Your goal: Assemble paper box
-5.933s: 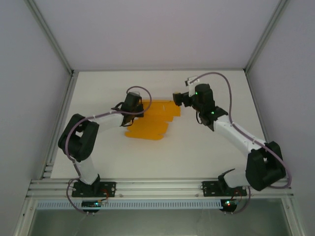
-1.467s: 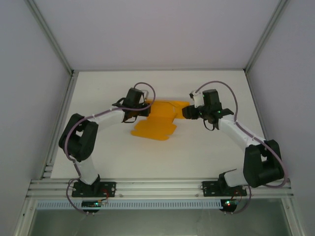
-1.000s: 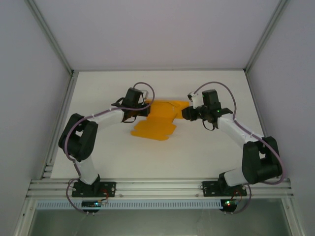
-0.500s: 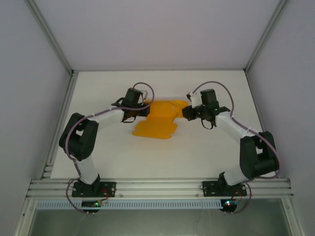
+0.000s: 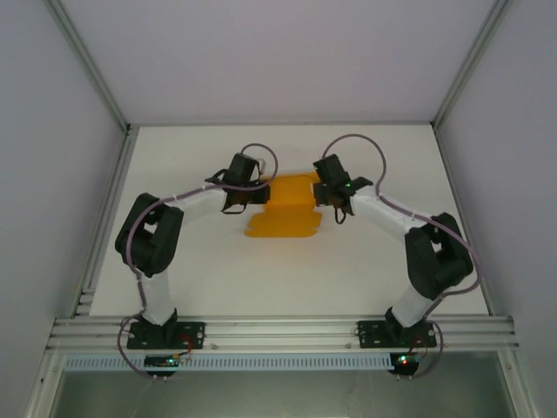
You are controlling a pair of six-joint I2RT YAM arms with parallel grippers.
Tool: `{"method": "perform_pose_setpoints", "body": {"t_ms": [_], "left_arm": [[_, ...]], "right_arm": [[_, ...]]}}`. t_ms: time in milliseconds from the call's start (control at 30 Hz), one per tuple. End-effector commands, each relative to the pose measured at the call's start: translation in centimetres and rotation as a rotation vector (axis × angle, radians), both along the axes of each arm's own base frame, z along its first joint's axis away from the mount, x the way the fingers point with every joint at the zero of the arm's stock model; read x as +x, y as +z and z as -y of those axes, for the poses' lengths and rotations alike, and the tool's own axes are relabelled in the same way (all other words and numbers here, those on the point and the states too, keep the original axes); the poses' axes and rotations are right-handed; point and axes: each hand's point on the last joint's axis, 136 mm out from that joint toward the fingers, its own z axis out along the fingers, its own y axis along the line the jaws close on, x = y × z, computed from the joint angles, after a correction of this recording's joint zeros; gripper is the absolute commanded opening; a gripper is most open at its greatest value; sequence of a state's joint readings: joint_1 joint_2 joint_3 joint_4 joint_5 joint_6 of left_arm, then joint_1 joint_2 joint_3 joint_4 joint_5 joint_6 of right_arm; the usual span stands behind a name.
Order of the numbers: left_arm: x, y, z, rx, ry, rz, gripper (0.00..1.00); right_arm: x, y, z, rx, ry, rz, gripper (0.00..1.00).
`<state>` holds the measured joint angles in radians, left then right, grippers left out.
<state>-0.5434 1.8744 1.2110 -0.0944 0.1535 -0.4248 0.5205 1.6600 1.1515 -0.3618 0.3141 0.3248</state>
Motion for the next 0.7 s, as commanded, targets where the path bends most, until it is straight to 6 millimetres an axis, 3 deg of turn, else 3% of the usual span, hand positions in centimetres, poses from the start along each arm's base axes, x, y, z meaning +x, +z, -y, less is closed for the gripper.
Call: {"method": "perform_pose_setpoints", "body": {"t_ms": [0, 67, 467, 667], "left_arm": [[-0.4, 2.2, 3.0, -0.089, -0.073, 0.008, 0.00], [-0.4, 2.2, 3.1, -0.092, -0.066, 0.004, 0.00], [-0.2, 2.3, 3.2, -0.102, -0.050, 0.000, 0.00], [-0.2, 2.0, 3.1, -0.095, -0.050, -0.002, 0.00]], "right_arm": [[-1.0, -1.3, 4.1, -0.182, -0.240, -0.016, 0.11], [-0.5, -0.8, 3.2, -0.183, -0.264, 0.010, 0.12], [1.5, -0.6, 3.7, -0.283, -0.389, 0.080, 0.09], [2.2, -1.4, 1.6, -0.206, -0.311, 0.058, 0.08]]}}
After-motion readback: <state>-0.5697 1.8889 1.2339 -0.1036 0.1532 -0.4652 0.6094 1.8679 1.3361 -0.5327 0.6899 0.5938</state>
